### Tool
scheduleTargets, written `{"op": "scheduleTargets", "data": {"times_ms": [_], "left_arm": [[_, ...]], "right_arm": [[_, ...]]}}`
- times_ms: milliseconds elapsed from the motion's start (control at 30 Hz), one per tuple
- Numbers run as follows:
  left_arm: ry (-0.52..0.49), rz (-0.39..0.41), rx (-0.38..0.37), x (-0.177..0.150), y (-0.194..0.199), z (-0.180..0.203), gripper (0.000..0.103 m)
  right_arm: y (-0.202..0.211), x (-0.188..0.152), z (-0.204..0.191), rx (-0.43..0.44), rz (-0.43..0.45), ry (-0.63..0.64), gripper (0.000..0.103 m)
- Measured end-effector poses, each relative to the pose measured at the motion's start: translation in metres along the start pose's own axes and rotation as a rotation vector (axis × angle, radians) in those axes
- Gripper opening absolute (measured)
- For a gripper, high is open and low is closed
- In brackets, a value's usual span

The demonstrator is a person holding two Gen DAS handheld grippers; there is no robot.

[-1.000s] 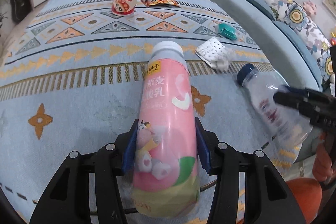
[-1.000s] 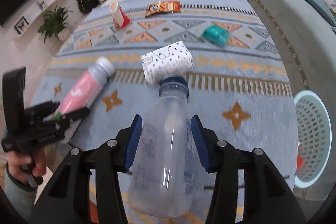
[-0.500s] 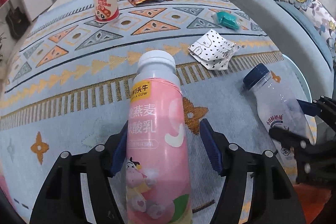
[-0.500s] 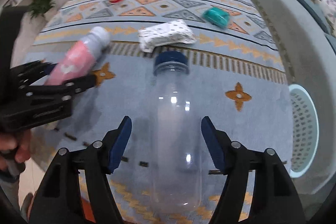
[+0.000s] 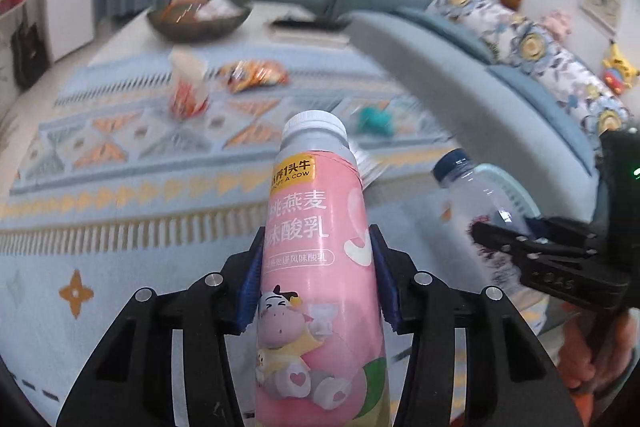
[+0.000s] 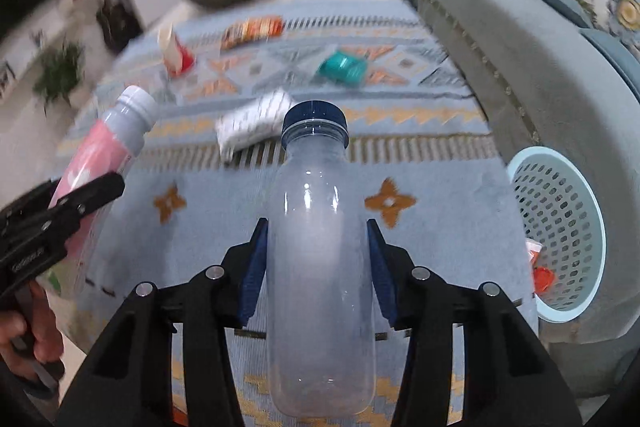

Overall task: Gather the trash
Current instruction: 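Carry the pink yogurt bottle and clear bottle to the basket and release both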

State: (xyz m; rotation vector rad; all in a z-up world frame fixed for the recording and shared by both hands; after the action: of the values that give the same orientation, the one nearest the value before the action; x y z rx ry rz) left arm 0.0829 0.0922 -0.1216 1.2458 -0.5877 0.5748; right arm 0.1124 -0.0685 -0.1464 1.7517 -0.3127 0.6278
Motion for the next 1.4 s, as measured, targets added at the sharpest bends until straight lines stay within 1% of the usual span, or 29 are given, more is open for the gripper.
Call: {"op": "scheduleTargets", "data": {"times_ms": [33, 100, 133, 233, 267, 333, 367, 400, 467, 533, 600, 633, 700, 767, 833, 900, 1000, 1067, 1167, 1233, 1300, 1367, 1400], "left_arm": [[0.003, 0.007, -0.021, 0.004, 0.003, 0.007, 0.046], [0.036, 0.02, -0.124, 0.016, 0.012, 0.026, 0.046], [0.042, 0.027, -0.156, 0.019, 0.016, 0.032, 0.046], [0.033, 0.063, -0.24, 0.036, 0.028, 0.063, 0.046], [0.034, 0.071, -0.266, 0.041, 0.031, 0.071, 0.046], [0.05, 0.096, -0.342, 0.053, 0.038, 0.093, 0.046], [0.053, 0.116, -0.381, 0.061, 0.043, 0.105, 0.046], [0.048, 0.131, -0.404, 0.068, 0.046, 0.114, 0.046], [0.022, 0.146, -0.445, 0.083, 0.047, 0.142, 0.046], [0.015, 0.144, -0.497, 0.092, 0.046, 0.169, 0.046], [0.04, 0.125, -0.573, 0.099, 0.042, 0.2, 0.046], [0.038, 0.118, -0.584, 0.099, 0.04, 0.211, 0.046], [0.004, 0.127, -0.584, 0.103, 0.028, 0.244, 0.046], [0.001, 0.12, -0.595, 0.105, 0.013, 0.271, 0.046], [0.019, 0.088, -0.601, 0.104, -0.008, 0.295, 0.046], [0.016, 0.054, -0.601, 0.1, -0.034, 0.32, 0.046], [-0.039, 0.008, -0.579, 0.085, -0.072, 0.347, 0.046], [-0.078, -0.034, -0.564, 0.071, -0.096, 0.361, 0.046], [-0.121, -0.089, -0.527, 0.051, -0.131, 0.37, 0.046], [-0.155, -0.109, -0.483, 0.039, -0.152, 0.371, 0.047], [-0.162, -0.141, -0.484, 0.027, -0.171, 0.372, 0.047], [-0.172, -0.173, -0.477, 0.017, -0.186, 0.373, 0.046], [-0.172, -0.173, -0.477, 0.014, -0.189, 0.373, 0.046]], "right_arm": [[0.008, 0.005, 0.005, 0.016, 0.034, -0.03, 0.044], [0.023, 0.011, 0.014, 0.038, 0.088, -0.073, 0.044], [0.032, 0.015, 0.02, 0.04, 0.124, -0.095, 0.044], [0.059, 0.023, 0.041, 0.005, 0.211, -0.144, 0.044], [0.065, 0.023, 0.048, 0.007, 0.224, -0.165, 0.044], [0.084, 0.024, 0.068, 0.004, 0.263, -0.224, 0.044], [0.096, 0.024, 0.082, -0.011, 0.288, -0.249, 0.044], [0.101, 0.024, 0.091, -0.021, 0.3, -0.261, 0.044], [0.119, 0.022, 0.121, -0.079, 0.334, -0.292, 0.044], [0.132, 0.019, 0.152, -0.125, 0.344, -0.331, 0.044], [0.145, 0.016, 0.177, -0.152, 0.358, -0.372, 0.044], [0.152, 0.014, 0.193, -0.175, 0.37, -0.387, 0.044], [0.16, 0.008, 0.221, -0.223, 0.386, -0.411, 0.044], [0.161, 0.003, 0.243, -0.255, 0.385, -0.439, 0.044], [0.16, -0.007, 0.265, -0.272, 0.385, -0.493, 0.044], [0.155, -0.014, 0.284, -0.28, 0.377, -0.535, 0.044], [0.138, -0.025, 0.31, -0.297, 0.349, -0.578, 0.044], [0.122, -0.032, 0.324, -0.308, 0.321, -0.601, 0.044], [0.095, -0.04, 0.337, -0.331, 0.272, -0.614, 0.044], [0.076, -0.046, 0.346, -0.383, 0.233, -0.591, 0.044], [0.059, -0.049, 0.352, -0.448, 0.193, -0.553, 0.044], [0.046, -0.05, 0.354, -0.434, 0.171, -0.551, 0.044], [0.041, -0.05, 0.354, -0.424, 0.163, -0.552, 0.044]]}}
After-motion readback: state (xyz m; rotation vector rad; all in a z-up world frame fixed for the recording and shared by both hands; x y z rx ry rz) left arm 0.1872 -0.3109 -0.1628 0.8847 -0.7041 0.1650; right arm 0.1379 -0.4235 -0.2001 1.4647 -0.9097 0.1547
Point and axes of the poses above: each gripper's, at about its wrist camera, not at the fingertips, and y roughly against the way its jaws point, z to its right, x to its top, the point moved 10 cm from there along -y, roughly the way its jaws point, and after that the axes turned 2 degrees about -y, right-handed, at the moved point
